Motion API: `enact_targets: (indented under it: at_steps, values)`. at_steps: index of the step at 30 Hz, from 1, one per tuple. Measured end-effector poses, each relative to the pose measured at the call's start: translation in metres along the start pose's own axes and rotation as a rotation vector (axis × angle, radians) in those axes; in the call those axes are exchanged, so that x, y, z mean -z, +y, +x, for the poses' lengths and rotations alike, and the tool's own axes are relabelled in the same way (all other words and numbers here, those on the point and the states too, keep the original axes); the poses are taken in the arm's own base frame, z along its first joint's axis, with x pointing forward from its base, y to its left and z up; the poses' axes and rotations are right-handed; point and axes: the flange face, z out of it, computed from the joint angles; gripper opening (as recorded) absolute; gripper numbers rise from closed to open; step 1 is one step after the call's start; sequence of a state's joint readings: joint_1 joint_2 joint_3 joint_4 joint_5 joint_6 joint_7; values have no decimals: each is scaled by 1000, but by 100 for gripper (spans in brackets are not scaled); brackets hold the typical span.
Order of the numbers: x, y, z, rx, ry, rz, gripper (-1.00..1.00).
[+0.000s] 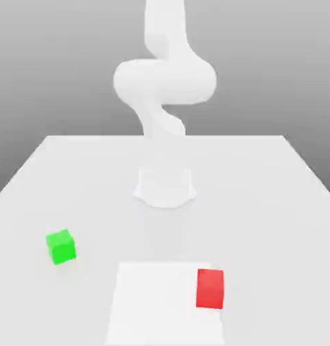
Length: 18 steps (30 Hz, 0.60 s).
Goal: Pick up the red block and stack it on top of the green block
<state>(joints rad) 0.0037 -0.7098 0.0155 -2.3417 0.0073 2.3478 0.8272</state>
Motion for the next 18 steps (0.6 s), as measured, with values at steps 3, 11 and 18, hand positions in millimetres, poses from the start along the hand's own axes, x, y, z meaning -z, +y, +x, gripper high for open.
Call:
enact_targets:
  at_steps: [3, 11, 18]
  values:
    - [-73, 4, -20, -17, -78, -72, 0]
    - [-232, 46, -103, -54, -263, -270, 0]
    - [-327, 115, -202, -73, -406, -457, 0]
